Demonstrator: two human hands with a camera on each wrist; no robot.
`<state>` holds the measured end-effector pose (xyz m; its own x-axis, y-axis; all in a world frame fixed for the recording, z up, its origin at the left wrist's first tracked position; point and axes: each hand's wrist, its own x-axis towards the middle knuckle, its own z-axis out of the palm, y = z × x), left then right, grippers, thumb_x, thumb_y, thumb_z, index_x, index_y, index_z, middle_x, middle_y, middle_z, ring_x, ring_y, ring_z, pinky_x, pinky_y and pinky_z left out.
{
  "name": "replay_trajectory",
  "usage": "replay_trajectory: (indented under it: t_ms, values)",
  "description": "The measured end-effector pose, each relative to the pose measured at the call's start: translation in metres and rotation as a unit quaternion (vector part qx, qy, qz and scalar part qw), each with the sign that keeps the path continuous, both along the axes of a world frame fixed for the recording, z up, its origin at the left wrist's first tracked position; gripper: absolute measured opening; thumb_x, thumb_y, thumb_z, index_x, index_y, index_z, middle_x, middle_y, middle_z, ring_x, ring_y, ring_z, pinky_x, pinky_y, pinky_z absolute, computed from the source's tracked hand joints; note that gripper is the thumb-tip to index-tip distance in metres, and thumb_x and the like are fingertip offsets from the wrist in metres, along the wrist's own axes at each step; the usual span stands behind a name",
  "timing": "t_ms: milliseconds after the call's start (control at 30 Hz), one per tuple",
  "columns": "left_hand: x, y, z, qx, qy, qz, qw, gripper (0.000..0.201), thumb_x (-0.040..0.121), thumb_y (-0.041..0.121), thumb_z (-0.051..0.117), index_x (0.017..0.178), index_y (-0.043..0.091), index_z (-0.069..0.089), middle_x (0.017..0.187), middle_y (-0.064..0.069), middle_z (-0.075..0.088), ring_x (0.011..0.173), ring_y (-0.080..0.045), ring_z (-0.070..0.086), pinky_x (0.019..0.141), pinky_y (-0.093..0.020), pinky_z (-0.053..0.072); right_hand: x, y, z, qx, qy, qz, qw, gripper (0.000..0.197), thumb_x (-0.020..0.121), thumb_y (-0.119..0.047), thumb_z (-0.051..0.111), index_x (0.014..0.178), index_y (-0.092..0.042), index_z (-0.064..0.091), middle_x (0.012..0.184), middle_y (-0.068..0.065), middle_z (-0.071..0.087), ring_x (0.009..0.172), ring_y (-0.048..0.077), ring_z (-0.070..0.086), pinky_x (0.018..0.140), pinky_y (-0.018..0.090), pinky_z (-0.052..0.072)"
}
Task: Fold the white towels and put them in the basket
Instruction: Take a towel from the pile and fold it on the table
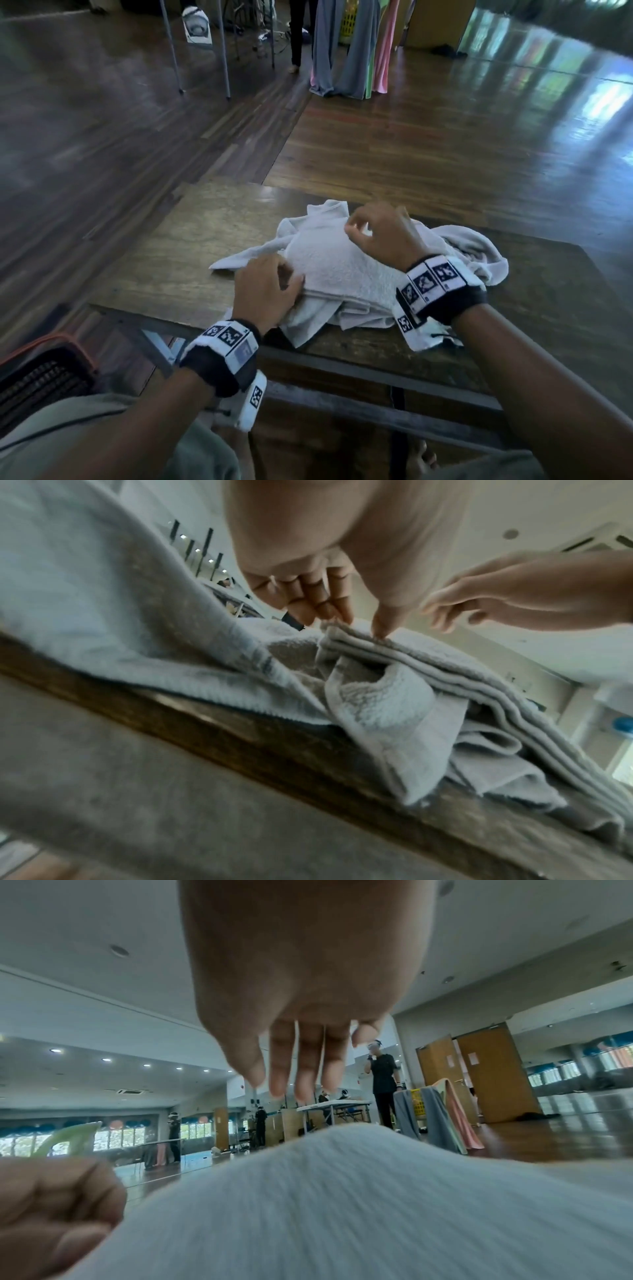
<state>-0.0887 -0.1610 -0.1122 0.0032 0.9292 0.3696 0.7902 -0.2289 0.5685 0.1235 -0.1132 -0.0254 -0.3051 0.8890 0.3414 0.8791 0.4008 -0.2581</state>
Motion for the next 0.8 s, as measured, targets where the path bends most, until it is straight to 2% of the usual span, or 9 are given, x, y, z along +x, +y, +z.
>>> replay_trajectory:
  t_ms: [133, 200, 333, 467, 533, 567, 633, 733, 800]
  values:
    - [-0.004, 0.0, 0.001, -0.105, -0.028, 0.065, 0.992, 0.034, 0.076, 0.055, 0.061, 0.086, 0.024, 0.052, 0.078, 0.01, 0.06, 0.076, -0.016, 0.058, 0.073, -0.035, 0.048, -0.05, 0.054, 0.007, -0.146, -0.168, 0.0, 0.975, 0.03, 0.094, -0.04, 0.043, 0.114, -0.028, 0.061, 0.116, -0.007, 0.064, 0.115, 0.016, 0.054, 0.102, 0.044, 0.028]
    - [-0.009, 0.002, 0.0, -0.168, -0.017, 0.062, 0.984, 0.038, 0.079, 0.059, 0.056, 0.087, 0.023, 0.051, 0.074, 0.012, 0.058, 0.077, -0.016, 0.058, 0.075, -0.036, 0.048, -0.067, 0.077, -0.005, -0.196, -0.205, -0.009, 0.959, 0.034, 0.095, -0.037, 0.041, 0.119, -0.023, 0.06, 0.124, -0.004, 0.061, 0.12, 0.02, 0.051, 0.106, 0.044, 0.026]
    - [-0.016, 0.004, 0.0, -0.242, -0.066, 0.031, 0.968, 0.034, 0.083, 0.053, 0.056, 0.078, 0.02, 0.053, 0.071, 0.008, 0.059, 0.076, -0.019, 0.06, 0.075, -0.035, 0.047, -0.083, 0.096, -0.024, -0.244, -0.258, 0.005, 0.935, 0.031, 0.088, -0.03, 0.051, 0.102, -0.008, 0.068, 0.109, 0.011, 0.068, 0.108, 0.03, 0.061, 0.079, 0.037, 0.05]
    - [-0.018, 0.003, 0.003, -0.282, -0.146, 0.009, 0.948, 0.034, 0.084, 0.04, 0.063, 0.065, 0.017, 0.047, 0.061, 0.001, 0.056, 0.06, -0.015, 0.054, 0.062, -0.029, 0.043, -0.09, 0.103, -0.018, -0.29, -0.206, 0.028, 0.934, 0.03, 0.079, -0.027, 0.064, 0.094, -0.002, 0.07, 0.106, 0.016, 0.068, 0.099, 0.032, 0.064, 0.086, 0.04, 0.051]
    - [-0.019, 0.002, 0.005, -0.299, -0.185, 0.002, 0.936, 0.031, 0.083, 0.037, 0.065, 0.068, 0.017, 0.047, 0.063, -0.002, 0.058, 0.058, -0.014, 0.053, 0.056, -0.027, 0.041, -0.092, 0.1, -0.006, -0.296, -0.192, 0.039, 0.935, 0.024, 0.081, -0.023, 0.062, 0.088, 0.0, 0.069, 0.093, 0.016, 0.067, 0.084, 0.029, 0.061, 0.078, 0.034, 0.048]
    - [-0.02, 0.001, 0.007, -0.298, -0.194, 0.002, 0.935, 0.03, 0.082, 0.037, 0.065, 0.07, 0.017, 0.047, 0.066, -0.002, 0.058, 0.059, -0.015, 0.053, 0.056, -0.026, 0.041, -0.092, 0.098, 0.002, -0.282, -0.189, 0.044, 0.94, 0.027, 0.084, -0.023, 0.06, 0.094, 0.001, 0.068, 0.097, 0.016, 0.067, 0.086, 0.029, 0.06, 0.075, 0.034, 0.045]
    - [-0.024, 0.0, 0.015, -0.273, -0.178, -0.001, 0.945, 0.028, 0.082, 0.036, 0.065, 0.074, 0.015, 0.049, 0.066, 0.002, 0.055, 0.06, -0.013, 0.05, 0.057, -0.024, 0.038, -0.089, 0.092, 0.016, -0.241, -0.159, 0.044, 0.956, 0.035, 0.088, -0.027, 0.056, 0.106, 0.001, 0.065, 0.107, 0.016, 0.067, 0.096, 0.032, 0.061, 0.076, 0.034, 0.044]
    - [-0.029, -0.002, 0.036, -0.219, -0.119, -0.017, 0.968, 0.022, 0.085, 0.034, 0.062, 0.076, 0.017, 0.053, 0.066, 0.008, 0.052, 0.061, -0.005, 0.048, 0.055, -0.017, 0.034, -0.078, 0.084, 0.039, -0.202, -0.066, 0.053, 0.976, 0.036, 0.086, -0.027, 0.057, 0.105, 0.003, 0.061, 0.087, 0.007, 0.058, 0.081, 0.021, 0.054, 0.079, 0.036, 0.038]
    - [-0.031, -0.003, 0.048, -0.196, -0.076, -0.032, 0.977, 0.029, 0.087, 0.035, 0.059, 0.065, 0.02, 0.047, 0.06, 0.009, 0.047, 0.057, -0.007, 0.045, 0.051, -0.018, 0.029, -0.071, 0.08, 0.053, -0.191, -0.023, 0.056, 0.98, 0.035, 0.085, -0.026, 0.058, 0.102, 0.005, 0.058, 0.083, 0.003, 0.051, 0.078, 0.016, 0.049, 0.081, 0.037, 0.035]
